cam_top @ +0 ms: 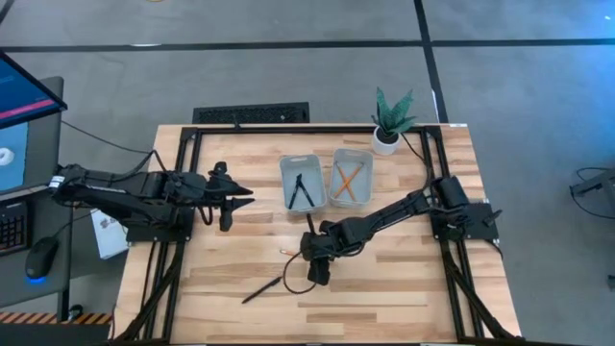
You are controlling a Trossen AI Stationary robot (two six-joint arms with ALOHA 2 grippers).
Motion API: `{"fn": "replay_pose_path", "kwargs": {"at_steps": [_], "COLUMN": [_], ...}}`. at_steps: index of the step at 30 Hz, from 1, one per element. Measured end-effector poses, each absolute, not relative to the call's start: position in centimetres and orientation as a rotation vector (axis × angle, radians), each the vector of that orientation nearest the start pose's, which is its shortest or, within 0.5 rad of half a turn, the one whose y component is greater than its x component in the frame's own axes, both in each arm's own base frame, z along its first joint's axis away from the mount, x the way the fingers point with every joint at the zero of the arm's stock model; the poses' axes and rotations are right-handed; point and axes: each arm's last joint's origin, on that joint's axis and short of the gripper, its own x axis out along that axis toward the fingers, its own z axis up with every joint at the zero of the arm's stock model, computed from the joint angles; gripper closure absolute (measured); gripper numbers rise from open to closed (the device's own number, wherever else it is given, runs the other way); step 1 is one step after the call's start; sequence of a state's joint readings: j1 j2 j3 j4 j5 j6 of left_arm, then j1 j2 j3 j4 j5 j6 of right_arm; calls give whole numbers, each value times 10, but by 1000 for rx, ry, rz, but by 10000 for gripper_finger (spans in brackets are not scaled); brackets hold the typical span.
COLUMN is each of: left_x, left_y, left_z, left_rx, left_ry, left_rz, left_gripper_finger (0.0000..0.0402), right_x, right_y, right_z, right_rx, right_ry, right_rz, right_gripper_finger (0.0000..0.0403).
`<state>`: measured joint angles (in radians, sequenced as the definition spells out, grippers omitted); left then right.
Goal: Sort pens & pencils
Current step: Put the yellow pencil into the right gray bin
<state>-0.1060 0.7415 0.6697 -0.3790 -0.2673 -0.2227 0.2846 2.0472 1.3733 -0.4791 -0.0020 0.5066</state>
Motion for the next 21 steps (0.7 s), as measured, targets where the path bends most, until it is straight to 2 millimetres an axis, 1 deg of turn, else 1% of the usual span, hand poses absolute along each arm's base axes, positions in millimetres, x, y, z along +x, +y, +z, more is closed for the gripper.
{"fn": "replay_pose_path", "kwargs": {"at_steps": [3,5,13,16,21], "left_x": [160,160,159,159,159], "left_y": [-9,-9,-9,-9,-9], "left_z": [280,280,279,279,279], "left_rx": [-131,-130,-126,-127,-126], "left_ry": [442,447,463,462,462], "left_rz": [209,210,212,212,212], "left_gripper_finger": [308,308,308,308,308], "right_x": [391,396,396,396,394], "right_y": [111,111,110,109,109], "right_z": [138,133,128,128,126], "right_rx": [282,292,290,287,279], "right_ry": [1213,1198,1220,1224,1236], "right_rz": [-48,-32,-39,-44,-56], "right_gripper_finger": [207,207,209,219,248]}}
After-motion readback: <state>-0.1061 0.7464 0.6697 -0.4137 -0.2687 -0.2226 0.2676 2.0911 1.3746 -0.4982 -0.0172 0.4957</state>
